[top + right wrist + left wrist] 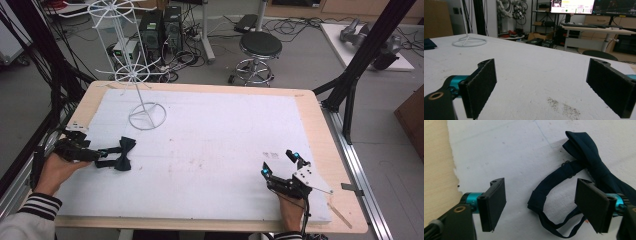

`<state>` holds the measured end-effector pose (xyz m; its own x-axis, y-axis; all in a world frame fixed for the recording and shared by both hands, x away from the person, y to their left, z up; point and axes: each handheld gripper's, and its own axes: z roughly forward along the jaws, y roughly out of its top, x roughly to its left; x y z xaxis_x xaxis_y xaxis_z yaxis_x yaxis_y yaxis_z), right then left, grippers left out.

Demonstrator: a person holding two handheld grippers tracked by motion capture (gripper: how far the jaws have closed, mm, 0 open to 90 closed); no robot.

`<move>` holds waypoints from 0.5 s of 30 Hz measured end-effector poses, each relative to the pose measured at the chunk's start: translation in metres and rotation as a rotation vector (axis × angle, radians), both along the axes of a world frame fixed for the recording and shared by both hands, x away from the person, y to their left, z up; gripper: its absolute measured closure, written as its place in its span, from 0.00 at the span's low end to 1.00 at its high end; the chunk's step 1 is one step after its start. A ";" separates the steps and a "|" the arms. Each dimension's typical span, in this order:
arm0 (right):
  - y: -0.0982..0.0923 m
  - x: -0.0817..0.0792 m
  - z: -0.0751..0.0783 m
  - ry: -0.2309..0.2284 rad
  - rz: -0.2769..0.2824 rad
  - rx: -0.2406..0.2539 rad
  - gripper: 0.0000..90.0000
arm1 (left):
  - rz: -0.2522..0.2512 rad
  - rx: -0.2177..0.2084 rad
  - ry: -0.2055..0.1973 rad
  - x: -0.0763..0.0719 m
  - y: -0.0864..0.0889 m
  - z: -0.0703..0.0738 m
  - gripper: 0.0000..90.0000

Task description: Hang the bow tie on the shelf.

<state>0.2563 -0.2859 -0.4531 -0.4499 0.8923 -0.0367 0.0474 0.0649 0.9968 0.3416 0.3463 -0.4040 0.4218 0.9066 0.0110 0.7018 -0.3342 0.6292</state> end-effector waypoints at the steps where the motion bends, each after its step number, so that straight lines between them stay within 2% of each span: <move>1: 0.000 0.000 0.000 0.000 0.000 0.000 0.09 | 0.001 0.000 0.005 0.001 0.000 0.000 0.29; 8: 0.000 0.000 0.000 0.001 0.002 0.000 0.09 | 0.001 0.013 0.052 0.007 -0.001 -0.004 0.36; 15: 0.000 0.000 0.000 -0.001 0.002 -0.001 0.09 | 0.003 0.008 0.098 0.009 -0.001 -0.006 0.44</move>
<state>0.2563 -0.2860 -0.4531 -0.4514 0.8915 -0.0380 0.0467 0.0661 0.9967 0.3508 0.3454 -0.4096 0.4187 0.9079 -0.0228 0.7606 -0.3368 0.5550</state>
